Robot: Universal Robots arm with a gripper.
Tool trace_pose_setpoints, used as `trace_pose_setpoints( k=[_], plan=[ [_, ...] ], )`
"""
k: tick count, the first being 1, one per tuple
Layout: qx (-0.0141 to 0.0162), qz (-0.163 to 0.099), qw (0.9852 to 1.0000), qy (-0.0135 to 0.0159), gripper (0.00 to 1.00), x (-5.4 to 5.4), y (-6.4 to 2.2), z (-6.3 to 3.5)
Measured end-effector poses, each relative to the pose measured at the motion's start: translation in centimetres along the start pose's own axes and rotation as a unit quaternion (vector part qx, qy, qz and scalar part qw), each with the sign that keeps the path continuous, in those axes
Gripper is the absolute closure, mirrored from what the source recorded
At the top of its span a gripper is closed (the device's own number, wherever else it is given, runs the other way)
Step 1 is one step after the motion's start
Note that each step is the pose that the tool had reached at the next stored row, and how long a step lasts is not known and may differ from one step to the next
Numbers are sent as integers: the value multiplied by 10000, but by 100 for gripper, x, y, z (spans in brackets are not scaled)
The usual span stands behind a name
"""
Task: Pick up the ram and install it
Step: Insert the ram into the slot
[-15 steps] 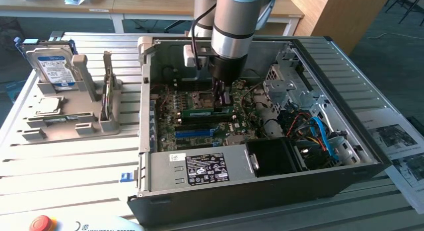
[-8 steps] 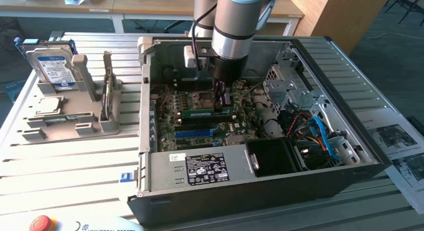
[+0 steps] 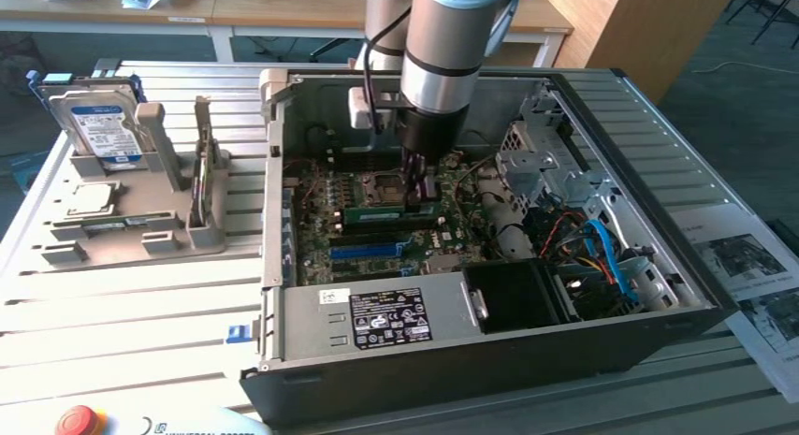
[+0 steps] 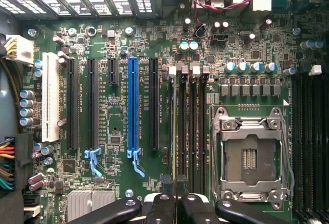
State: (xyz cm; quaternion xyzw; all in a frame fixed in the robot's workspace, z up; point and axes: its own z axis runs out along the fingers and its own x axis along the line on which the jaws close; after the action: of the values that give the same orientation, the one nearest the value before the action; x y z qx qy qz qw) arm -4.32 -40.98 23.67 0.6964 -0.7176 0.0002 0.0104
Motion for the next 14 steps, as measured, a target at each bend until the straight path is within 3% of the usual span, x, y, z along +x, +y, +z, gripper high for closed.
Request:
trace_pose_setpoints(
  k=[14],
  plan=[
    [4, 0, 10000, -1, 88, 0, 24, 34]
  ],
)
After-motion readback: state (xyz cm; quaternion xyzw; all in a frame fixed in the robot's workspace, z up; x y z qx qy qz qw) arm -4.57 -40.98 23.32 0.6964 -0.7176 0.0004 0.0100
